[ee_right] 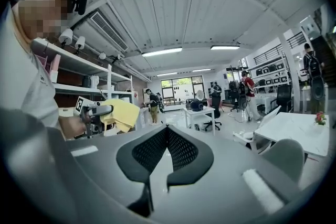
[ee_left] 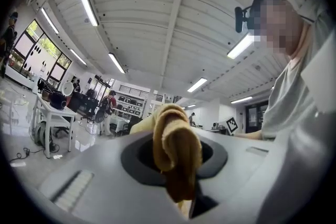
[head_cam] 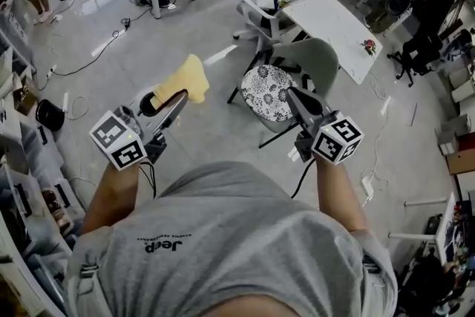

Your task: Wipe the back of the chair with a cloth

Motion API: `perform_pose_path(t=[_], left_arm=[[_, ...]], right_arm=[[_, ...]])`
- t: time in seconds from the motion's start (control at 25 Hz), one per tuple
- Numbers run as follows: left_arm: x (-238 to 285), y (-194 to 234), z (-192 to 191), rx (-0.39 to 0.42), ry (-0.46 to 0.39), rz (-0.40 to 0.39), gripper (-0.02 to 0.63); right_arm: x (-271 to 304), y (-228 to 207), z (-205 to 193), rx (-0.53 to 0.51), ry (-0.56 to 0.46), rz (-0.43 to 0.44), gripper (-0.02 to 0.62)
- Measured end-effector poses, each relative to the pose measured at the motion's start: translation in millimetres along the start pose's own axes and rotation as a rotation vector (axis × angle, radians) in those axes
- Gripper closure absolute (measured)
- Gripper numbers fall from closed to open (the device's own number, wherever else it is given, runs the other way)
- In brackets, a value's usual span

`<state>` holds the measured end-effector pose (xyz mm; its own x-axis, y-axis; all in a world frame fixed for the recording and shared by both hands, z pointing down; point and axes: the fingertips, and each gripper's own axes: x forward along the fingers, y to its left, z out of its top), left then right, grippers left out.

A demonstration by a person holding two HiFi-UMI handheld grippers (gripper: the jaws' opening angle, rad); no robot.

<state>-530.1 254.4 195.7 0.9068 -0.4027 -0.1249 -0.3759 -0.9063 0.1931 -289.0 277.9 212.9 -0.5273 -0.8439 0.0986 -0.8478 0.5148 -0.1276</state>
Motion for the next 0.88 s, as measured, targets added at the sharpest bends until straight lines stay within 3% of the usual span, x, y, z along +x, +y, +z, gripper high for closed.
perform_pose_path(t=[0.24, 0.48, 0.64, 0.88], left_arm=[[10, 80, 12, -0.027, -0.004, -0.018, 0.476], [40, 120, 1, -0.060, 0.022, -0.012, 0.476], [74, 143, -12, -0.068, 0.039, 0.030, 0.476], [166, 180, -17, -0.059, 0.014, 0.159, 0.476]], right_arm=[[79, -17, 1, 0.004, 0.042, -0.007, 0.592], [121, -57, -6, 0.039, 0.080, 0.001, 0.592], [148, -99, -10, 0.044, 0.085, 0.058, 0.592], [205, -205, -1, 0.054, 0.060, 0.207, 0.592]])
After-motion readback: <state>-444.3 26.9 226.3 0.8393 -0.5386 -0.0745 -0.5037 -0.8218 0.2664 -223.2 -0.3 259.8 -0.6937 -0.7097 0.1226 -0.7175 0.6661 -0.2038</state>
